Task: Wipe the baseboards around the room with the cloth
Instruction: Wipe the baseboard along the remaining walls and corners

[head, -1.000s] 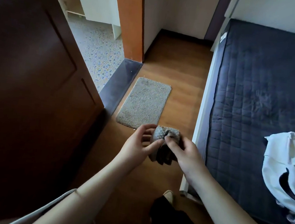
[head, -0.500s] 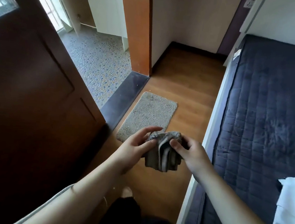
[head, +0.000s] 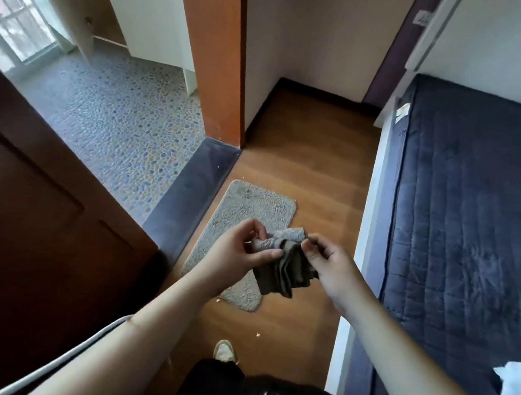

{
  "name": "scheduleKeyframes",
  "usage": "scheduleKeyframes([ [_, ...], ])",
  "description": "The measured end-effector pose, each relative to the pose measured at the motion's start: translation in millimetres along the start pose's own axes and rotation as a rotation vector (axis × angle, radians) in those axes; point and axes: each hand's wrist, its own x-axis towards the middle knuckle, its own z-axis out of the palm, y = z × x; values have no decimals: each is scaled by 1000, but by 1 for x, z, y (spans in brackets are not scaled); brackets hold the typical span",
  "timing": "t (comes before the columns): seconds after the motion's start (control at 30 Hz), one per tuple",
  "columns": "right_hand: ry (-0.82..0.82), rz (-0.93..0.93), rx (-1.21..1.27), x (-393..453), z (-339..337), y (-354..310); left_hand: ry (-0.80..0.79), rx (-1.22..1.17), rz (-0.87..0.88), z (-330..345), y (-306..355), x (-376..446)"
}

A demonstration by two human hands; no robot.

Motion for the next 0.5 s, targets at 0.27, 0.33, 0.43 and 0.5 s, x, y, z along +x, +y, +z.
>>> scheduleKeyframes([
  [0.27,149,50,5,66,-62,-8,-145,-19,-27,21,18,95],
  [0.33,152,32,-5,85,-83,-10,-142,28,-27,33,24,119],
  [0.43,129,-13,-23,115,-117,-18,-125,75,-34,53,33,157],
  [0.5,120,-42,-47,132,-140,-26,-88,127,-34,70,43,182],
])
